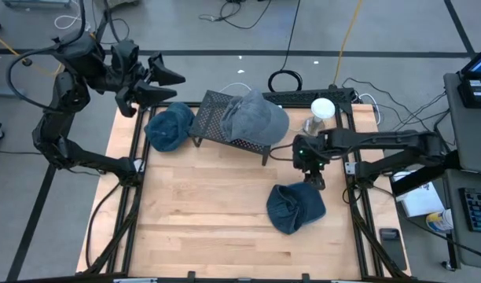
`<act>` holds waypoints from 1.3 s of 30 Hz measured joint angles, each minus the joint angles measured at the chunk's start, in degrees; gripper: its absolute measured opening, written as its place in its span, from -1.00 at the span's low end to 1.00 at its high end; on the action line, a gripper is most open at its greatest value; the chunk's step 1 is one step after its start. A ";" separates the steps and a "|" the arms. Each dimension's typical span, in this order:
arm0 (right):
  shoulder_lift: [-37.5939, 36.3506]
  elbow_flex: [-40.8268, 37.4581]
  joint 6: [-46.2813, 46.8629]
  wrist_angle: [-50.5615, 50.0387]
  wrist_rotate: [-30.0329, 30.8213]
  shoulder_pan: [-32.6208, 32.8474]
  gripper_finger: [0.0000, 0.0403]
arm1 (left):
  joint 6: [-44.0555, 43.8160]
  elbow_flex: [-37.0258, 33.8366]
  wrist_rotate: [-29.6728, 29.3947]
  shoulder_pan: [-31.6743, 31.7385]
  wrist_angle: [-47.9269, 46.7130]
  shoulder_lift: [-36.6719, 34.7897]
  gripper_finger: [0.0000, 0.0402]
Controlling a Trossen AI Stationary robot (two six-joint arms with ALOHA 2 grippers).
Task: Pick & Place hat
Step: Put the bottom blue cap on the shelf
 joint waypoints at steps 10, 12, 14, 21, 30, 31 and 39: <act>4.65 -4.25 -6.23 5.42 -1.47 0.88 -0.10 | 0.57 0.00 -0.05 0.00 -3.14 0.00 0.35; 5.40 -4.54 -7.57 6.15 -1.49 1.85 -0.10 | 0.57 0.00 -0.03 0.00 -3.45 0.00 0.35; 6.44 -4.93 -8.56 6.72 -1.58 2.88 -0.10 | 0.57 0.00 -0.05 0.02 -3.59 0.00 0.35; 8.96 -5.36 -8.73 10.91 -0.30 5.68 -0.12 | 0.57 0.00 -0.07 0.00 -3.76 0.00 0.29; 7.83 -5.34 -8.20 10.27 0.04 7.11 -0.74 | 0.57 0.00 -0.07 0.00 -3.74 0.00 0.24; 7.65 -5.34 -7.64 9.73 -0.15 7.19 -0.85 | 0.56 0.00 -0.07 0.00 -3.74 0.00 0.25; 2.19 -1.58 -2.28 3.89 3.97 11.46 -0.96 | -4.43 0.00 -0.59 0.03 -3.74 0.00 0.29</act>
